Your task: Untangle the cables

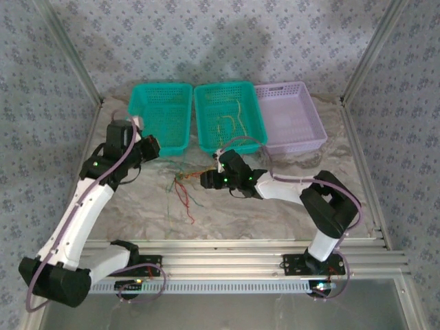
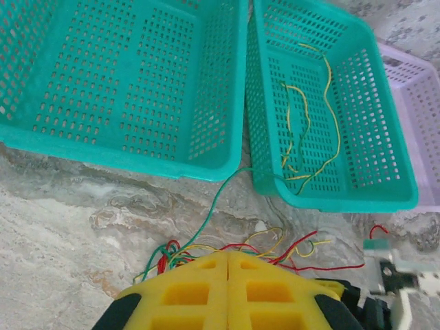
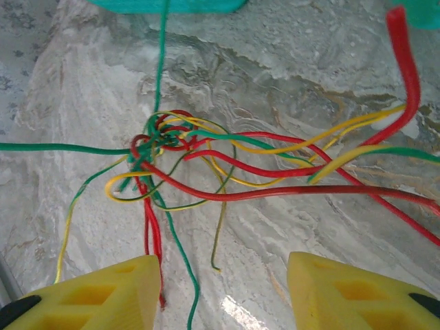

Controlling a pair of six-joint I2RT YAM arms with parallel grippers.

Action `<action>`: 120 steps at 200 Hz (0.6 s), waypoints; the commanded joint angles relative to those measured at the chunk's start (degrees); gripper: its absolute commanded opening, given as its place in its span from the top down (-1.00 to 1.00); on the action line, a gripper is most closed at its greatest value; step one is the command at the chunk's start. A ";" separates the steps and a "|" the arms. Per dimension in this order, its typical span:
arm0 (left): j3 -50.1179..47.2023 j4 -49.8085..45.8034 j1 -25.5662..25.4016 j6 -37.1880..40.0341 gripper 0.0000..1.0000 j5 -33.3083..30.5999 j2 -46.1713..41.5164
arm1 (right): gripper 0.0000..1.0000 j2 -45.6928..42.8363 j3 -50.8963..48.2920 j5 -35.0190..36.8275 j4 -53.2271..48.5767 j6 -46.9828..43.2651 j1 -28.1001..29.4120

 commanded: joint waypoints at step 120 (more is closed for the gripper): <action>-6.13 8.37 -0.45 2.52 1.00 2.78 -10.18 | -0.03 -1.62 2.12 5.05 -6.57 11.38 1.51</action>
